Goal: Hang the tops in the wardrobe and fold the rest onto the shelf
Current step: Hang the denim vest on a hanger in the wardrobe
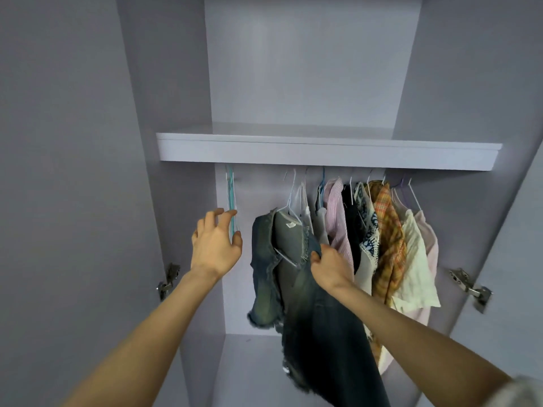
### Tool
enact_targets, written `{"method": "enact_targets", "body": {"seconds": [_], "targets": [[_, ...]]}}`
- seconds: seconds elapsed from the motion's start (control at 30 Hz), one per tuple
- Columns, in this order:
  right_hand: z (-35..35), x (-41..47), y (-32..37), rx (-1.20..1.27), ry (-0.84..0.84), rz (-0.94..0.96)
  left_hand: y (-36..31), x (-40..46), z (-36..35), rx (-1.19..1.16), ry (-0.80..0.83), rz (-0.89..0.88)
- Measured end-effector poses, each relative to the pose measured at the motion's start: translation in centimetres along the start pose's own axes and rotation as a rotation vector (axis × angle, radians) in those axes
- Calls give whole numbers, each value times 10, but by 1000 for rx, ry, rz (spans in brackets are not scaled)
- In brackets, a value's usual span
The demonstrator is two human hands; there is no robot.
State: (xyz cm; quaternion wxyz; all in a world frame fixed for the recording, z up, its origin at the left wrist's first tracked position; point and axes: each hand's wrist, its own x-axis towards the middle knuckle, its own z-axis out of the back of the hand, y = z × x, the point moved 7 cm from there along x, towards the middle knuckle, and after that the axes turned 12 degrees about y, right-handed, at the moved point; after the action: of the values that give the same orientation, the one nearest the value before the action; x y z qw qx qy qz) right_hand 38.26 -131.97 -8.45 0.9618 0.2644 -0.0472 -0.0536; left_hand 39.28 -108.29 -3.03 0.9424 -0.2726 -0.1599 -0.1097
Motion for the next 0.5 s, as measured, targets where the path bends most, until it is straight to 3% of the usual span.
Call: {"method": "enact_targets", "body": {"seconds": [0.23,0.5], "targets": [[-17,48,35,138,-146,-93,-17,41,21,164,-73,-104],[-25,121,30,20,-299,-87,-18,119,13,496,-210,-149]]}}
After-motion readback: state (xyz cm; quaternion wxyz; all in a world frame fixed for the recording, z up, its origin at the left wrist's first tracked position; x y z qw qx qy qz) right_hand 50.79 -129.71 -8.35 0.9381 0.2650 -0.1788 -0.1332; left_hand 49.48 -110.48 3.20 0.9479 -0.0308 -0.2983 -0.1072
